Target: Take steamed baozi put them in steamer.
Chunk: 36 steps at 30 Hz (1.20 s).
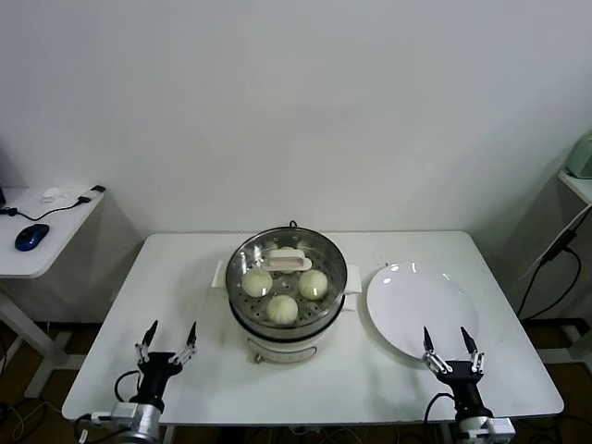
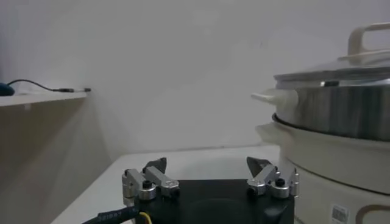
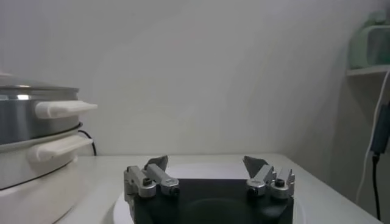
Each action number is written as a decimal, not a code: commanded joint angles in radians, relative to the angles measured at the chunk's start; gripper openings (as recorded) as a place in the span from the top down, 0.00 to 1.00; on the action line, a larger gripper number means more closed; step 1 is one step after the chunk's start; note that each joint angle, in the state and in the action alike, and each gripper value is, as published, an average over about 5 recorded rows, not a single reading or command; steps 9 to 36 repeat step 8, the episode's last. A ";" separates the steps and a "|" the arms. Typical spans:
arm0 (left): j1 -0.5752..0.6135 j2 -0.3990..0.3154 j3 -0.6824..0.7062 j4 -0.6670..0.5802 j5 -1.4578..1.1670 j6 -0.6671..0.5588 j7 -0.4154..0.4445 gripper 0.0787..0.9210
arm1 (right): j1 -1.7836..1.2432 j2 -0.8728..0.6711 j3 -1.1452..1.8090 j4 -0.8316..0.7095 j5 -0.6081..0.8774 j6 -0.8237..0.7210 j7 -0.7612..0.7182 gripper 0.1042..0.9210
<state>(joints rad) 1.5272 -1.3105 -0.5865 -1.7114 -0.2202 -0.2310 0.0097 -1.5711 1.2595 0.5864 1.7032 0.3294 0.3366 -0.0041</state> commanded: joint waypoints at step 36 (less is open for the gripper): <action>0.009 0.004 0.004 0.030 -0.026 -0.036 0.003 0.12 | 0.000 0.001 0.000 -0.001 0.003 0.002 0.001 0.12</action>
